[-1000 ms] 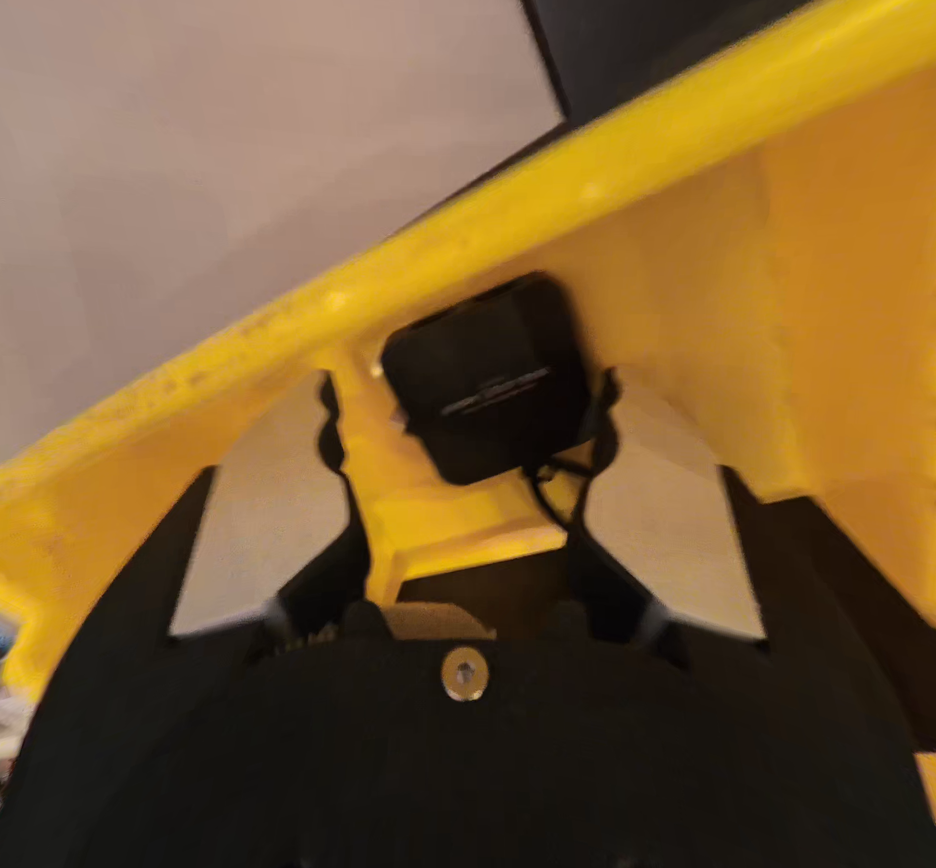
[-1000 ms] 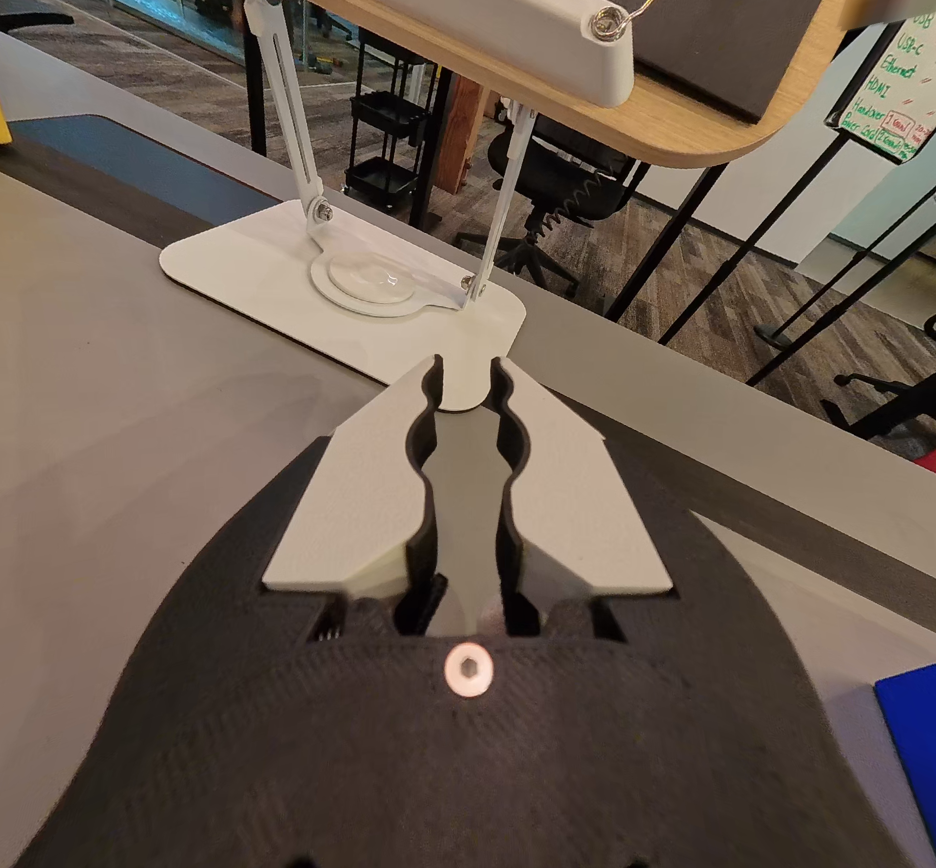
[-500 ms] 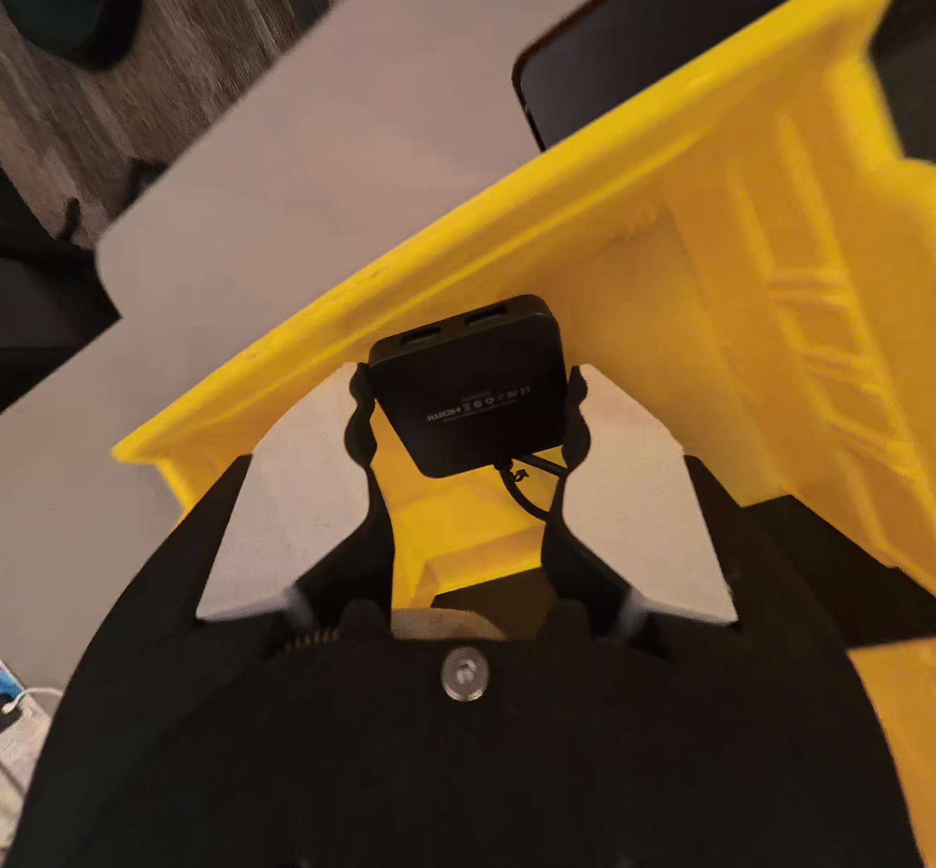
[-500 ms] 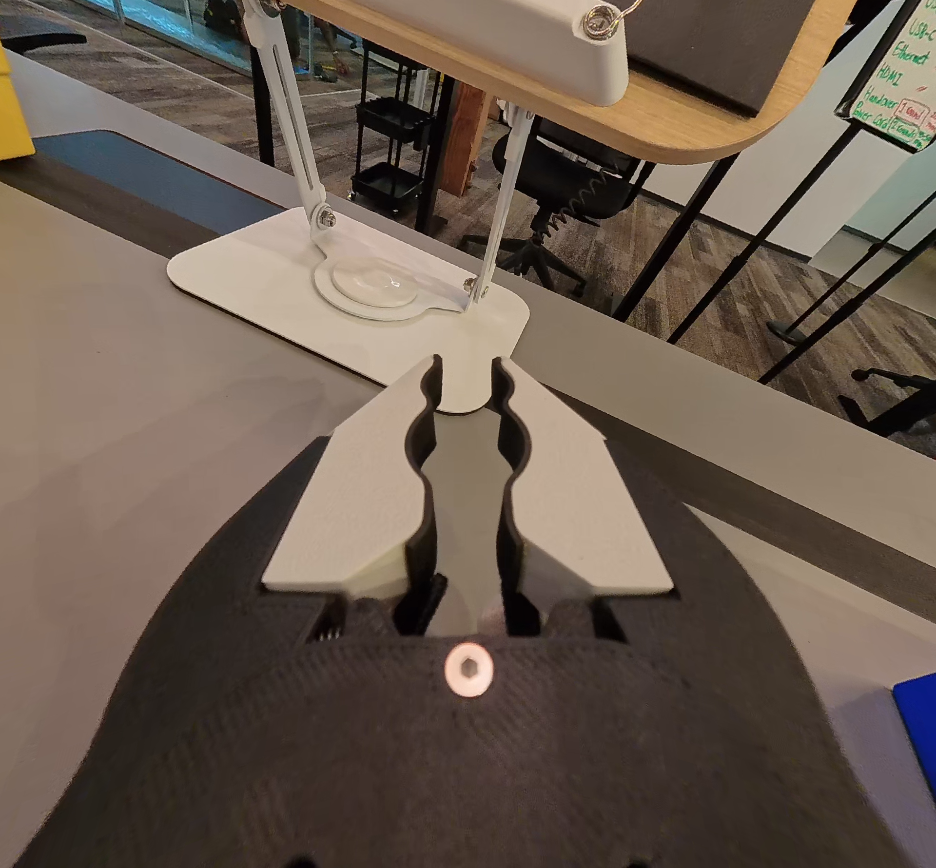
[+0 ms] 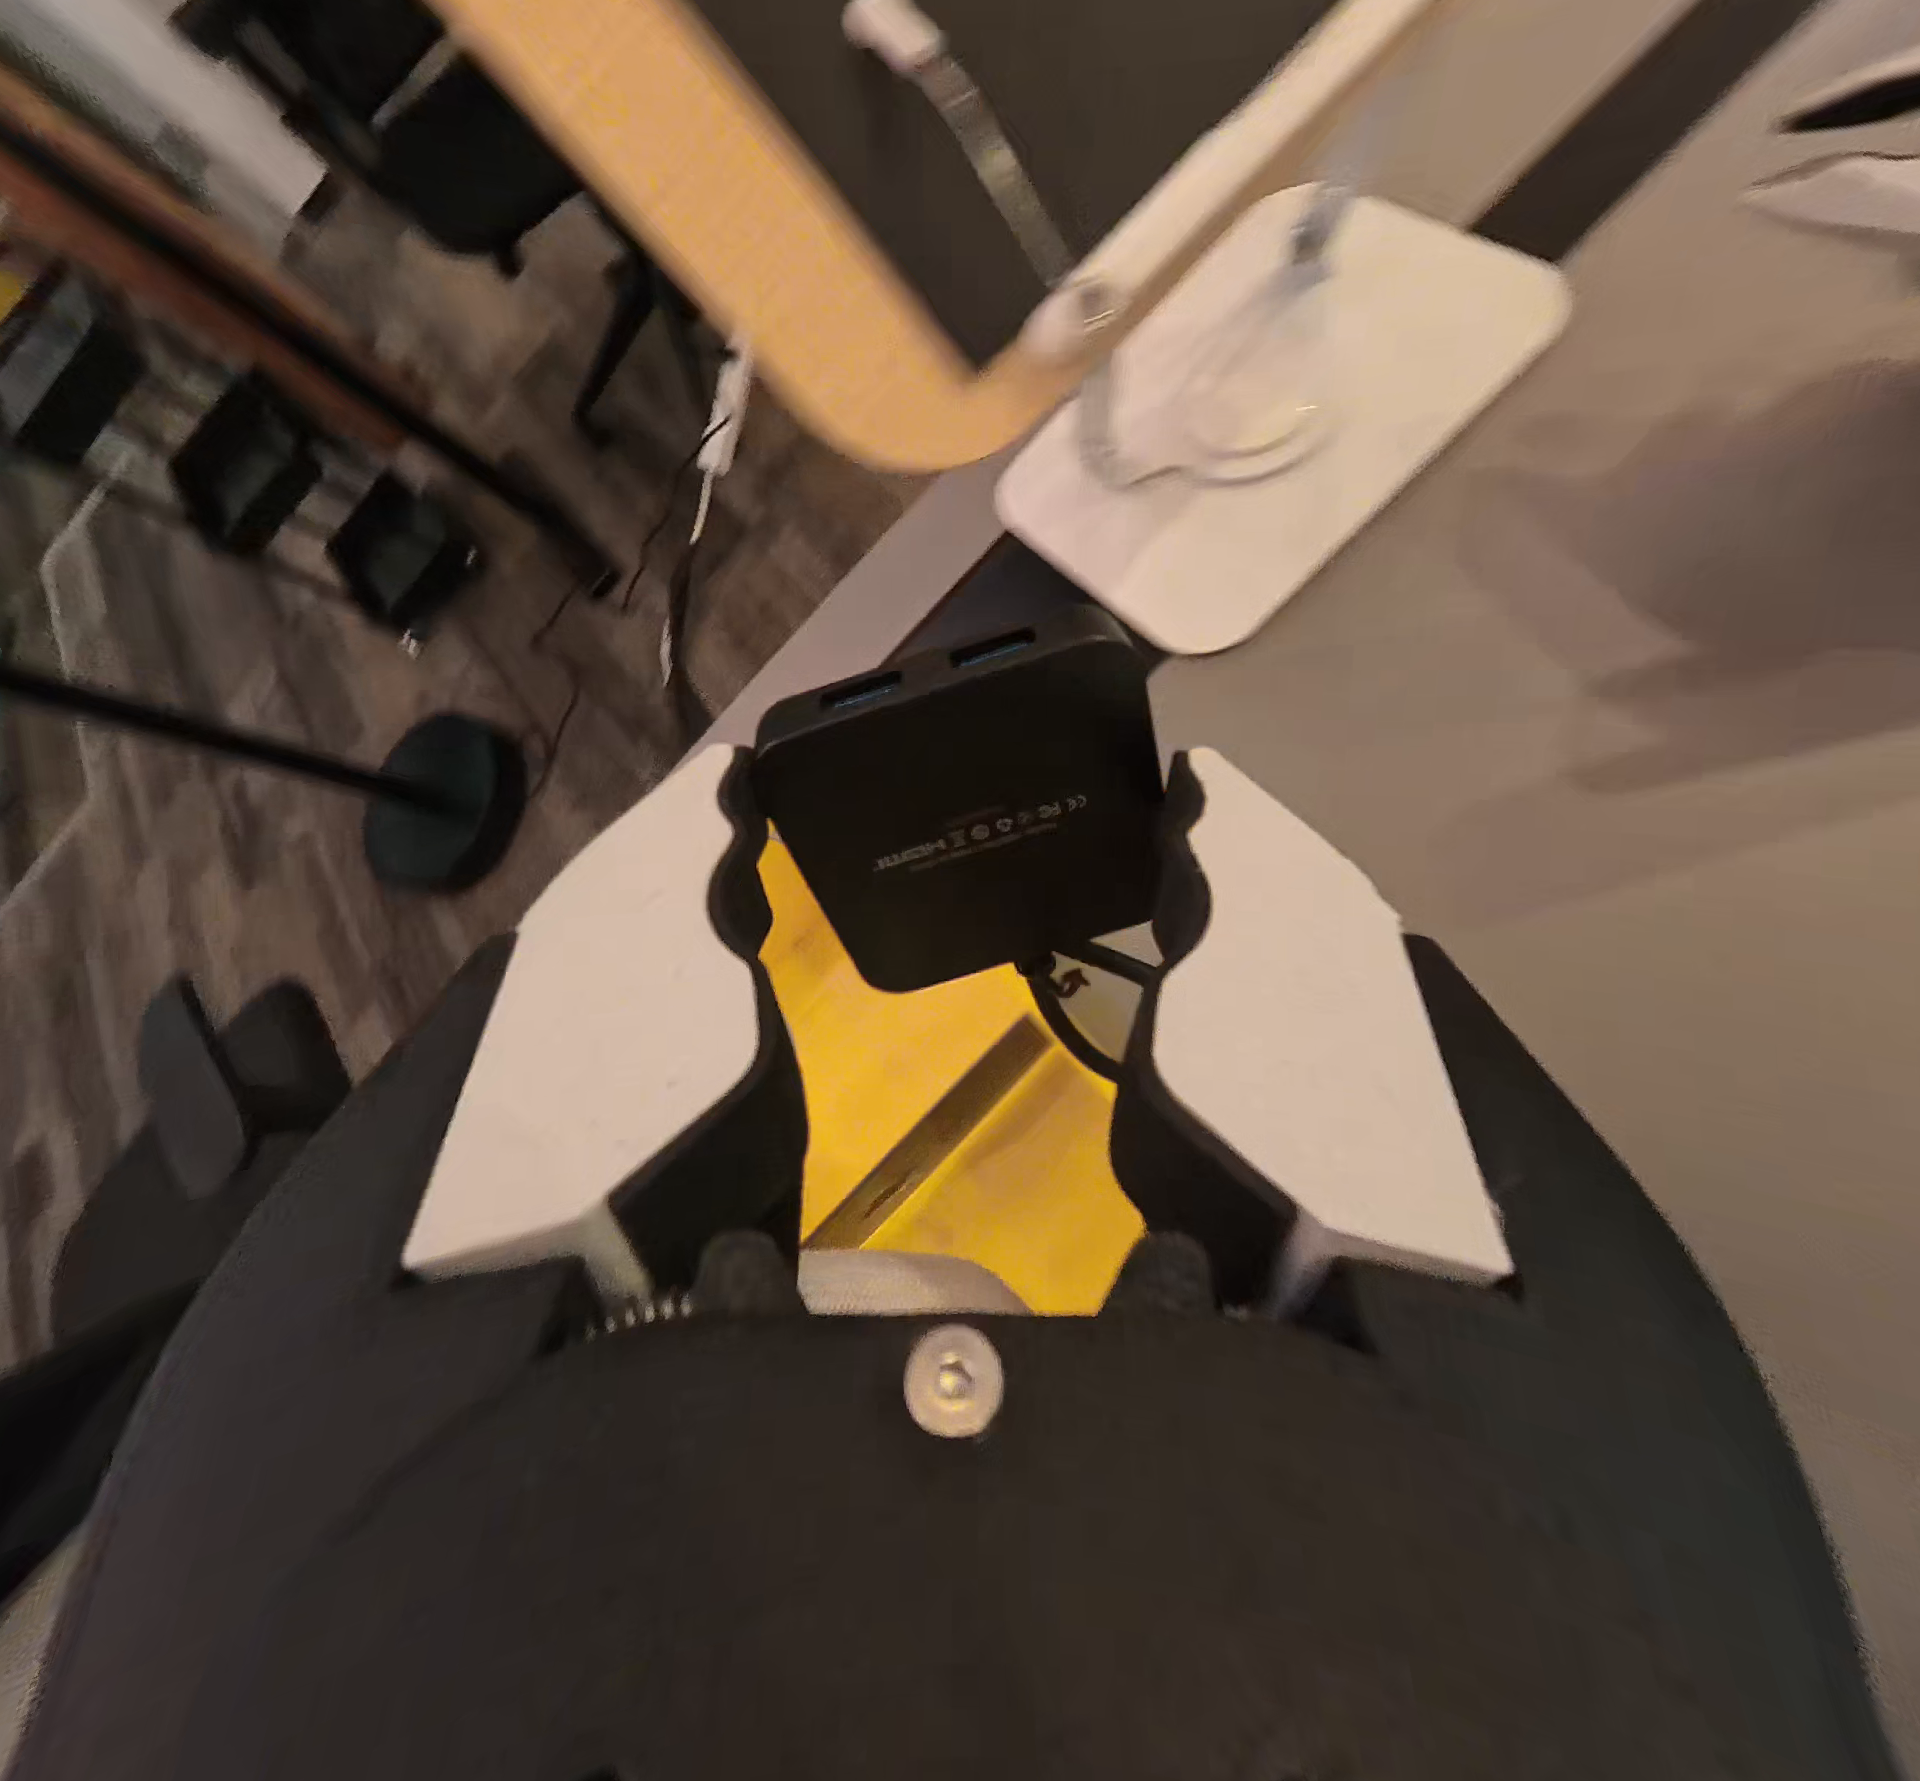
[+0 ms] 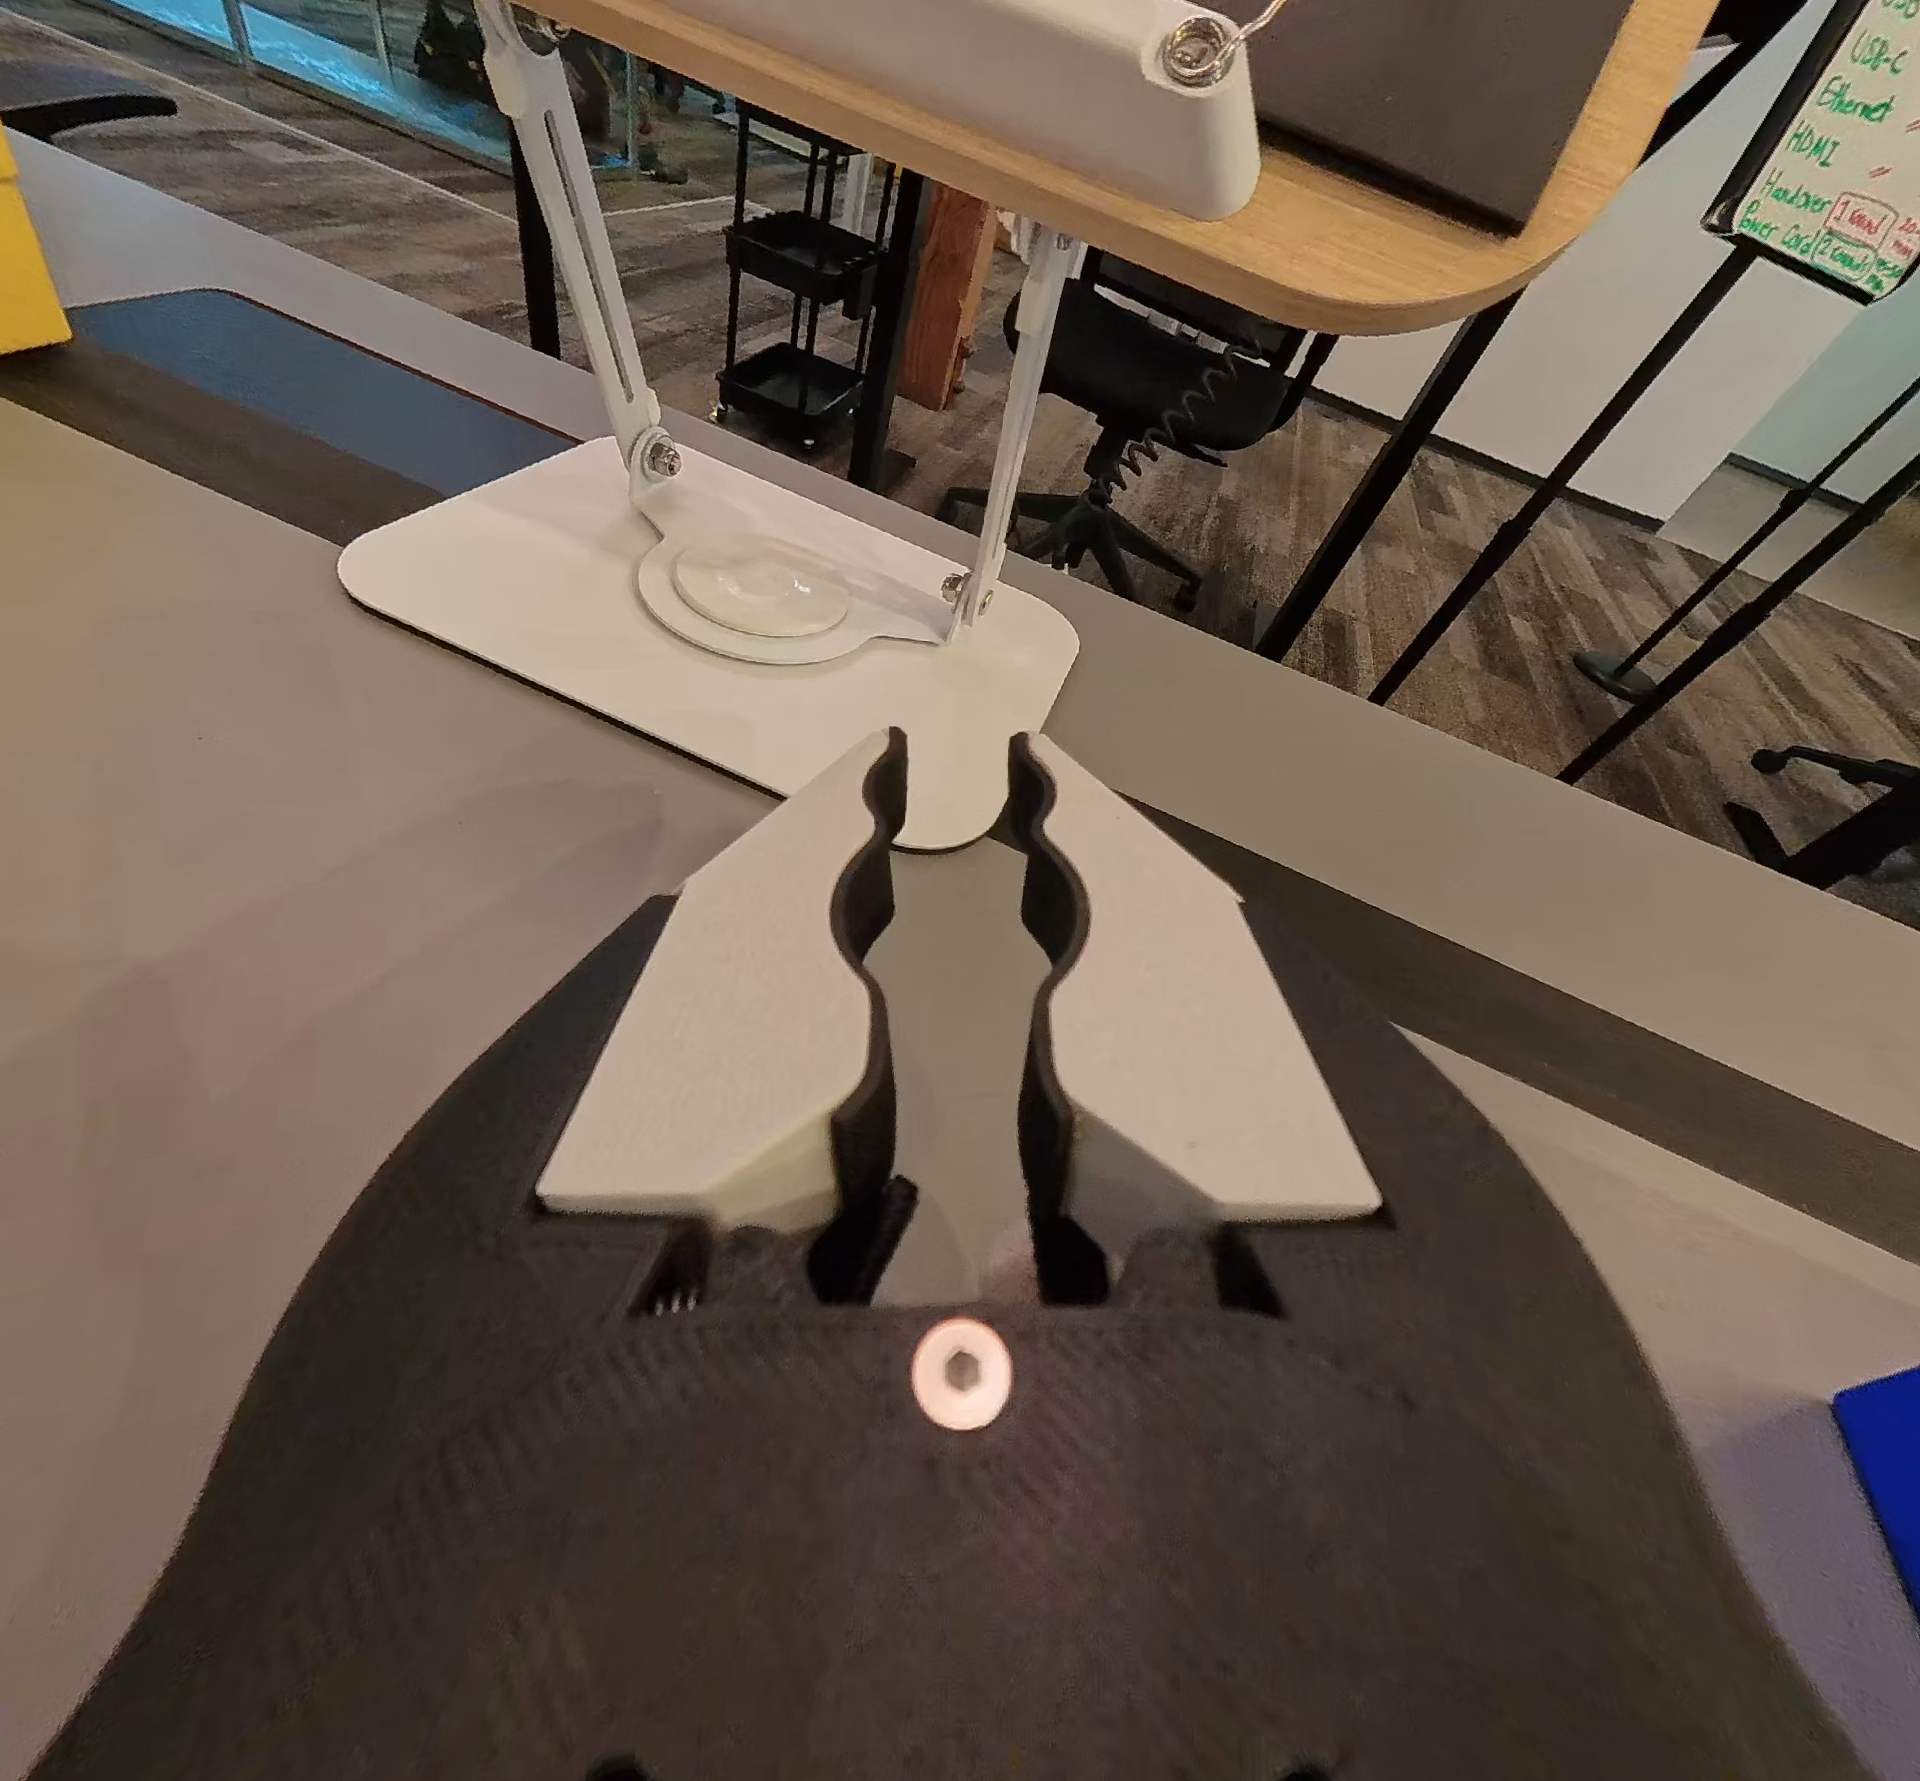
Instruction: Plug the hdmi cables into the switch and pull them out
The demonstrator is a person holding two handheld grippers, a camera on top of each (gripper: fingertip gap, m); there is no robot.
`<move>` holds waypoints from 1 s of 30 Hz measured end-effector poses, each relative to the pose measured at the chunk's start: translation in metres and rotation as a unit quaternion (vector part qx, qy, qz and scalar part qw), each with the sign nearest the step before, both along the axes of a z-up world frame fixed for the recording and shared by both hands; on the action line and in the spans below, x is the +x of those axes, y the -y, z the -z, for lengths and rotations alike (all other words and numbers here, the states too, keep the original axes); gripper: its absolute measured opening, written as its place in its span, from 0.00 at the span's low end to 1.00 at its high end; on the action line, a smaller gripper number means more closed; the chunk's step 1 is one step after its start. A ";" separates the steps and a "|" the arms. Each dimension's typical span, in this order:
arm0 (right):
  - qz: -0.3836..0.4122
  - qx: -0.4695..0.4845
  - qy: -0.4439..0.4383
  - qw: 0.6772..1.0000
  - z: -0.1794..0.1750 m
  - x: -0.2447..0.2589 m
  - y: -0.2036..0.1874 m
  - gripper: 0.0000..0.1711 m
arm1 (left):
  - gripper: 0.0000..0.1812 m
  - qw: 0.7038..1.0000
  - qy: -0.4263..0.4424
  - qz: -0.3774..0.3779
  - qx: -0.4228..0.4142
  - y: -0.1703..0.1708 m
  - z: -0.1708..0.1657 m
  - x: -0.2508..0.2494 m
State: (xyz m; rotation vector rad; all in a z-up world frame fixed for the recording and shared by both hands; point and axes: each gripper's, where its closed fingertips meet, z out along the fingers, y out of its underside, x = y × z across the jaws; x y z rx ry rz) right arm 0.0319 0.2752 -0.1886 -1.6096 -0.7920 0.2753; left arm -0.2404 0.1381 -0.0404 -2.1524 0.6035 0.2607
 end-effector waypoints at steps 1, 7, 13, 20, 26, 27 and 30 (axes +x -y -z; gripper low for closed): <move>0.002 0.001 0.000 1.000 0.000 0.001 -0.001 0.10 | 0.40 1.000 -0.012 0.027 -0.003 0.002 0.002 0.024; 0.019 -0.002 -0.021 1.000 -0.004 0.013 -0.005 0.10 | 0.40 0.979 -0.032 0.178 -0.095 0.018 0.072 0.155; 0.023 -0.007 -0.038 0.999 -0.007 0.017 -0.007 0.10 | 0.40 0.950 -0.033 0.236 -0.200 0.022 0.165 0.213; 0.020 -0.012 -0.051 0.998 -0.010 0.018 -0.007 0.10 | 0.40 0.933 -0.036 0.262 -0.245 0.018 0.222 0.239; 0.016 -0.017 -0.056 0.998 -0.010 0.018 -0.007 0.10 | 0.41 0.941 -0.001 0.258 -0.218 0.012 0.222 0.243; 0.014 -0.018 -0.057 0.998 -0.010 0.017 -0.006 0.10 | 0.41 0.946 -0.002 0.250 -0.207 0.013 0.215 0.237; -0.003 -0.032 -0.057 0.998 -0.006 0.011 -0.004 0.15 | 0.41 0.964 0.011 0.217 -0.154 0.017 0.188 0.213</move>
